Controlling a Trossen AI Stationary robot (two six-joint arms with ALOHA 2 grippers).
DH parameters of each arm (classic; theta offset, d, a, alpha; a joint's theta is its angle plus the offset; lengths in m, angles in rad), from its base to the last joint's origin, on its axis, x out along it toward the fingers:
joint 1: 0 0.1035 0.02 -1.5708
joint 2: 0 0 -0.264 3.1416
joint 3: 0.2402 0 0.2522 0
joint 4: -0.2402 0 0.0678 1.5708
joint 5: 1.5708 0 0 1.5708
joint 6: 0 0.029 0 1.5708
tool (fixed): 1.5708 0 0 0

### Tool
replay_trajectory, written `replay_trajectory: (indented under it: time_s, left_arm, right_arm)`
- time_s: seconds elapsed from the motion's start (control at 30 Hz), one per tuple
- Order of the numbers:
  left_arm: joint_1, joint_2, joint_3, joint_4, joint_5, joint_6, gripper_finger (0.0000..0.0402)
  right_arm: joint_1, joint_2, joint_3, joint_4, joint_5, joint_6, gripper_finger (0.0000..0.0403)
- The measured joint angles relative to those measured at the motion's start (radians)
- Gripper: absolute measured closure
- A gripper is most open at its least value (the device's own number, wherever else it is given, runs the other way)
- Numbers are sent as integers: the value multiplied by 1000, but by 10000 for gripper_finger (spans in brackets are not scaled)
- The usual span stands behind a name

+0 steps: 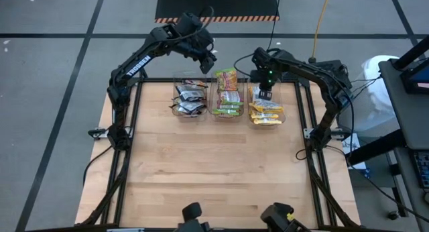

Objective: Sort Maruchan noodles
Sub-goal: Adjust the yellow noodle packs in the right transparent bin

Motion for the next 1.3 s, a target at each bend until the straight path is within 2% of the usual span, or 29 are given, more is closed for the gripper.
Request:
replay_trajectory:
  time_s: [0.17, 0.37, 0.53, 0.63, 0.8, 0.93, 1.3]
  left_arm:
    - [0, 0, 0, -56, 0, 25, 328]
    - [0, 0, 0, -80, 0, 26, 328]
    - [0, 0, 0, -80, 0, 26, 328]
    - [0, 0, 0, -80, 0, 32, 328]
    - [0, 0, 0, -80, 0, 27, 328]
    - [-2, 0, 0, -80, -1, 19, 328]
    - [-9, 0, 0, -80, -1, 11, 328]
  right_arm:
    - [0, 0, -1, 25, -7, -1, 347]
    - [0, 0, -56, 117, -131, -39, 317]
    - [0, 0, -120, 178, -128, -51, 323]
    - [-1, 0, -154, 224, -79, -65, 328]
    - [-1, 0, -191, 324, -72, -70, 330]
    - [-1, 0, -218, 392, -28, -66, 330]
    - [-14, 77, -236, 407, -3, -88, 330]
